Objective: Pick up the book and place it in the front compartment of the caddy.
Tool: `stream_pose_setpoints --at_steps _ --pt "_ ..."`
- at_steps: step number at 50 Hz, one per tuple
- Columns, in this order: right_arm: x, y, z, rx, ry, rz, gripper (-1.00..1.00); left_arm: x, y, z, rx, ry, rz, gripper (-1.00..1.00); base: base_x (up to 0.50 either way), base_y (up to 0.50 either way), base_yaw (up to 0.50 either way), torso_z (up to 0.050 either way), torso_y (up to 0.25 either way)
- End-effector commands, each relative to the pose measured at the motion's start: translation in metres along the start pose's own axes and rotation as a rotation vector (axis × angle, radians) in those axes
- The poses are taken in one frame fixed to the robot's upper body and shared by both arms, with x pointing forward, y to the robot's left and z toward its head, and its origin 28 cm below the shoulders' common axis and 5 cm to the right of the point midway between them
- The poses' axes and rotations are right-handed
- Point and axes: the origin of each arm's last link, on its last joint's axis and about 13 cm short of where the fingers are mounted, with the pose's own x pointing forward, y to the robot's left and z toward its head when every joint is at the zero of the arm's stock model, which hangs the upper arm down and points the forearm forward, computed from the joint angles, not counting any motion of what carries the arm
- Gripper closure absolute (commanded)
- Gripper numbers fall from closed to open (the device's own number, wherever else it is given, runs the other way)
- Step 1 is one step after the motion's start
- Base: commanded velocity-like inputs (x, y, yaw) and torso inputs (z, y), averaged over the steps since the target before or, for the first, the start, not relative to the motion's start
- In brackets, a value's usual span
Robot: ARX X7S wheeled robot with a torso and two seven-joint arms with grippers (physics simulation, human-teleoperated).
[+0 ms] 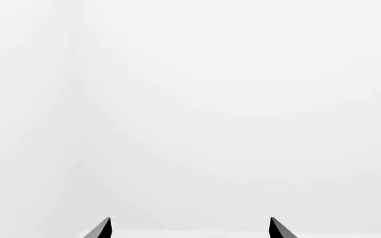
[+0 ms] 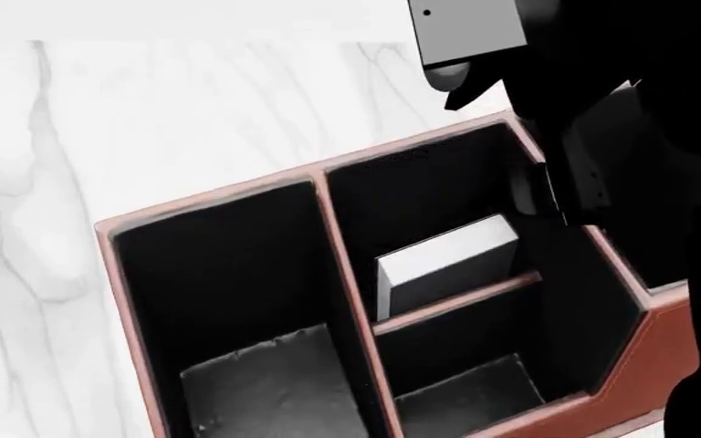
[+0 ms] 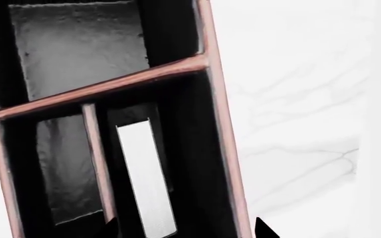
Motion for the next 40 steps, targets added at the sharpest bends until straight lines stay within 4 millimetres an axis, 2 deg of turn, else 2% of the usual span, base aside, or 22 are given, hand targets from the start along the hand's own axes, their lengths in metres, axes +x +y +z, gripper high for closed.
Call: stream_pose_setpoints --at_steps 1,9,20,24,33,40 --pt "-0.004 -0.004 0.009 -0.026 -0.01 -0.001 -1.0 0.001 0.002 0.001 -0.013 -0.013 0.006 -1.0 0.0 0.0 0.0 0.0 0.0" --pt "-0.03 -0.01 0.021 -0.064 -0.005 -0.073 -1.0 0.001 0.002 0.001 -0.013 -0.014 0.01 -1.0 0.0 0.0 0.0 0.0 0.0" --pt "-0.077 -0.013 0.037 -0.112 -0.003 -0.237 -1.0 0.002 0.002 0.002 -0.012 -0.015 0.011 -1.0 0.0 0.0 0.0 0.0 0.0" --pt "-0.099 -0.013 0.046 -0.137 -0.021 -0.347 -1.0 0.003 0.002 0.002 -0.014 -0.017 0.01 -1.0 0.0 0.0 0.0 0.0 0.0" --pt "-0.151 -0.004 0.06 -0.188 -0.007 -0.579 -1.0 0.002 0.002 0.002 -0.014 -0.017 0.011 -1.0 0.0 0.0 0.0 0.0 0.0" --pt "-0.183 0.007 0.069 -0.233 0.014 -0.716 -1.0 0.001 0.002 0.002 -0.013 -0.017 0.01 -1.0 0.0 0.0 0.0 0.0 0.0"
